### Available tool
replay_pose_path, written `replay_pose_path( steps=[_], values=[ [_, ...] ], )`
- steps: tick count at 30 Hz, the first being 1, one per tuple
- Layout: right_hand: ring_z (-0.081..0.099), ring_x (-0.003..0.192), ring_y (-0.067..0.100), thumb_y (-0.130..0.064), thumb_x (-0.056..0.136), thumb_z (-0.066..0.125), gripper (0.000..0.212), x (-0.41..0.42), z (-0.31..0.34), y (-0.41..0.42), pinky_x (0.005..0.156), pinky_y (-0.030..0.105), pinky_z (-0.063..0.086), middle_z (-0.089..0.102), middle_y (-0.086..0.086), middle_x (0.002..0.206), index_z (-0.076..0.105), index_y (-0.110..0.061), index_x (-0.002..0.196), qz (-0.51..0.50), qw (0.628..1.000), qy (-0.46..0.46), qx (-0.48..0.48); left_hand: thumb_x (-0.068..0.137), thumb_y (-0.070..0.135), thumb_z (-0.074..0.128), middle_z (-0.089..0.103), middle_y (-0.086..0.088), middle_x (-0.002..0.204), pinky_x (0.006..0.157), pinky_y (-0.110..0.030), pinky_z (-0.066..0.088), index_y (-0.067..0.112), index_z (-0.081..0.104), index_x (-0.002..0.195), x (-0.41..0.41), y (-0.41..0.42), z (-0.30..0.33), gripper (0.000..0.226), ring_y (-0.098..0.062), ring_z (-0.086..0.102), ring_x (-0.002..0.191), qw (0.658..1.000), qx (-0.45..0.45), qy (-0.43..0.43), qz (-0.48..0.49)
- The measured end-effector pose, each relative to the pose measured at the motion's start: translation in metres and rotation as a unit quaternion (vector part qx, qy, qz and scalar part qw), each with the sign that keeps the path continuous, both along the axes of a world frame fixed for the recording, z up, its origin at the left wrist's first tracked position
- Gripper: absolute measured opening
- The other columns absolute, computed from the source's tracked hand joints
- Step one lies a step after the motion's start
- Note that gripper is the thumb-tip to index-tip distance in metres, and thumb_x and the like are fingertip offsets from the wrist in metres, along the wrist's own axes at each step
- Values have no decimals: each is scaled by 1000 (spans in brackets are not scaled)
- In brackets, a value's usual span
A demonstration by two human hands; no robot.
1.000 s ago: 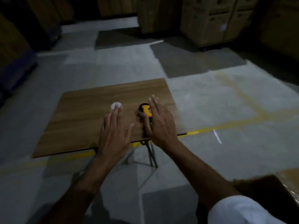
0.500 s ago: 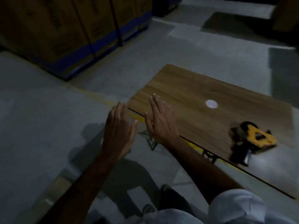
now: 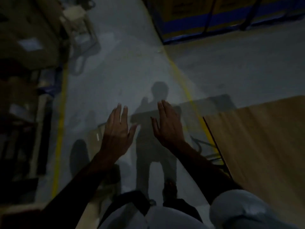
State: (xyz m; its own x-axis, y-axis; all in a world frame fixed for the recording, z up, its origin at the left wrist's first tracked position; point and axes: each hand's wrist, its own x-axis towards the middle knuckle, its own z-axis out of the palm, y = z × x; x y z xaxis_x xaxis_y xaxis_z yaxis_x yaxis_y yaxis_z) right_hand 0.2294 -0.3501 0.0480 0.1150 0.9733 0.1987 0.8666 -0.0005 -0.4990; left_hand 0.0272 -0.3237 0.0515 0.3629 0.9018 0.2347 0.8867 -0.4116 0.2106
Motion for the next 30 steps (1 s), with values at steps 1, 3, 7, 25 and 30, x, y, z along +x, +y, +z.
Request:
replay_pose_path(
  steps=[1,3,7,25,30],
  values=[
    [42,146,41,-26,103,60,59,-8,-7,10,121,46,30,42,28,157,44,6,151,17,1000,15,-8,108,51,34,35,-28,161,120,-55,34,-2,38,155,-11,3,-7,72,-45,36,147,1000,-12,4,23],
    [43,144,44,-24,102,62,59,-25,-19,26,120,49,33,43,30,155,45,7,149,45,998,37,-34,106,51,34,37,-30,158,118,-56,34,-4,40,153,-30,7,-17,74,-48,39,144,996,-52,3,77],
    [33,151,39,-34,107,52,62,-70,-46,60,124,46,24,34,25,163,37,1,156,107,990,51,-80,102,45,47,43,-37,151,113,-59,39,-11,45,147,-77,18,-40,72,-54,45,138,985,-96,29,141],
    [20,155,35,-44,108,44,68,-293,-282,231,124,46,17,23,19,168,25,-7,162,147,946,36,-286,103,58,45,9,-20,171,124,-49,19,12,12,166,-294,163,-272,84,-39,15,156,915,-294,-3,275],
    [30,149,38,-42,106,50,72,-325,-413,268,121,47,26,28,22,164,24,-5,162,144,928,36,-342,101,59,49,6,-15,173,126,-46,16,14,9,166,-322,194,-420,88,-33,10,158,862,-375,-75,331]
  ],
)
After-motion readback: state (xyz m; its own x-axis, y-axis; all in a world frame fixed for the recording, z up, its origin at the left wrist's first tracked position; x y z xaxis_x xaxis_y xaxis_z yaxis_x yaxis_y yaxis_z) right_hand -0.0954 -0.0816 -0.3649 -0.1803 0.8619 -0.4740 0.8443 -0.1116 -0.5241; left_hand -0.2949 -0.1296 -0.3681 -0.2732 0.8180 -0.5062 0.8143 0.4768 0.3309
